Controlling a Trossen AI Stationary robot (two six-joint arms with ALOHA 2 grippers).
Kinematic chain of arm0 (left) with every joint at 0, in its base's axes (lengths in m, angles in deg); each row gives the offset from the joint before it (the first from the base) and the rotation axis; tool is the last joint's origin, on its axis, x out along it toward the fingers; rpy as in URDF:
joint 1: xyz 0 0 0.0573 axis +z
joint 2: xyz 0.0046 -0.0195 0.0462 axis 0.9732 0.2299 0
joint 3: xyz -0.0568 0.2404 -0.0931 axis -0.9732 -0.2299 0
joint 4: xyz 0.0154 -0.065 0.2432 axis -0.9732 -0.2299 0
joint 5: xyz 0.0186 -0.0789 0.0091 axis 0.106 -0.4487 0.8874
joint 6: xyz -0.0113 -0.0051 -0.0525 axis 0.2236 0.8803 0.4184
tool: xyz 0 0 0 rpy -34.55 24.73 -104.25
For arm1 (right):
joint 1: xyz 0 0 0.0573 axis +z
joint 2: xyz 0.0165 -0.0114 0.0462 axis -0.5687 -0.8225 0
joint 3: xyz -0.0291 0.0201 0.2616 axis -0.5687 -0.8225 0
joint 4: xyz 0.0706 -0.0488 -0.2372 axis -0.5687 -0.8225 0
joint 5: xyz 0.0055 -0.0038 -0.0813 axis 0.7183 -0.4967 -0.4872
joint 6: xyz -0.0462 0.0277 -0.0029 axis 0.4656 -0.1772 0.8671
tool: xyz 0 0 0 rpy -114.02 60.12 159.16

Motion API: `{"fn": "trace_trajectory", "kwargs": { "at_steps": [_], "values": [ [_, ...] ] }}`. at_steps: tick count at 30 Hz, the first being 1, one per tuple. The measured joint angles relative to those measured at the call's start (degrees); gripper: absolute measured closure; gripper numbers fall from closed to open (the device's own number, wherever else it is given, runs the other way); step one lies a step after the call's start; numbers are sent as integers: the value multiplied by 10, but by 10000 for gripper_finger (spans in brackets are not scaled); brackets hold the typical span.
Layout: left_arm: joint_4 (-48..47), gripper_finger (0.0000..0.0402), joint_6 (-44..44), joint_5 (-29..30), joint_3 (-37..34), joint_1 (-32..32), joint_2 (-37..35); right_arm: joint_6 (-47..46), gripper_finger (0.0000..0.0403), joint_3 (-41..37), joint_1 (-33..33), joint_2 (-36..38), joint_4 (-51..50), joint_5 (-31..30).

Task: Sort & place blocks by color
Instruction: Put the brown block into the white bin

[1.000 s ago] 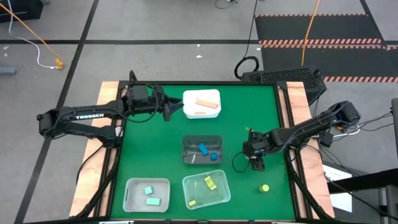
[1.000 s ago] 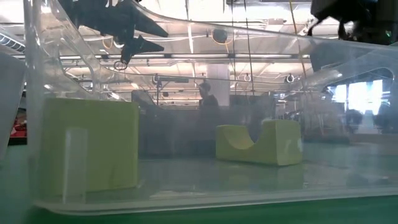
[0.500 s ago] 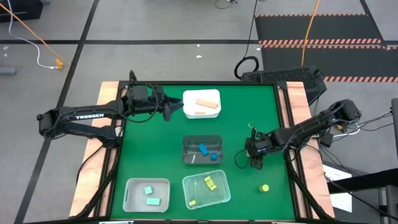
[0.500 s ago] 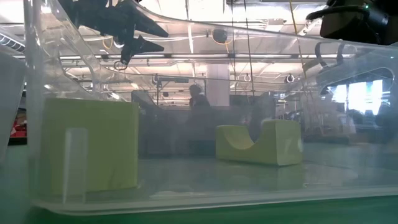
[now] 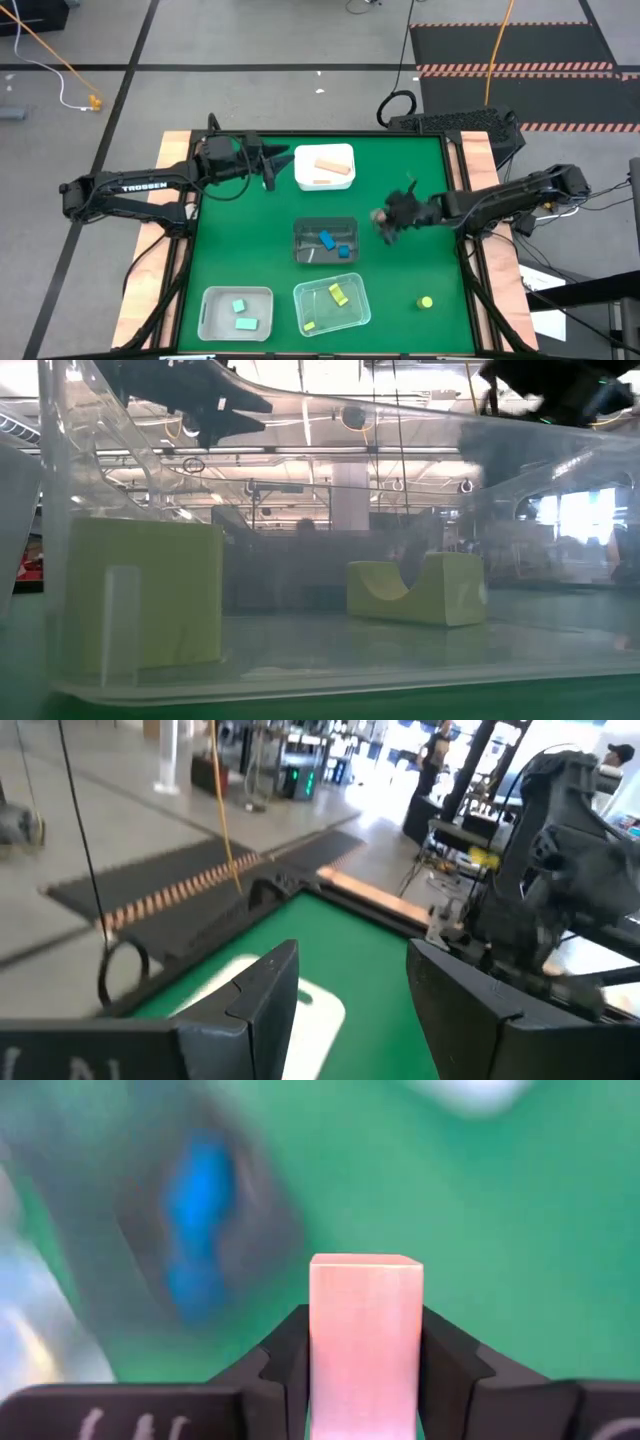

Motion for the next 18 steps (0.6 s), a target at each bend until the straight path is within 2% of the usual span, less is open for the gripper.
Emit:
{"fn": "trace_trajectory", "kwargs": {
  "at_steps": [4,11,14,18],
  "values": [
    [21,215,-45,-5,0,0,0,36,292,1,-52,15,187,-79],
    [110,215,-53,-64,0,-4,55,159,292,2,-131,-30,543,-87],
    [154,215,-62,-65,0,-5,90,180,292,2,-161,-57,631,-56],
    [222,209,-33,-65,0,-5,130,179,292,26,-192,-98,640,-21]
  ]
}}
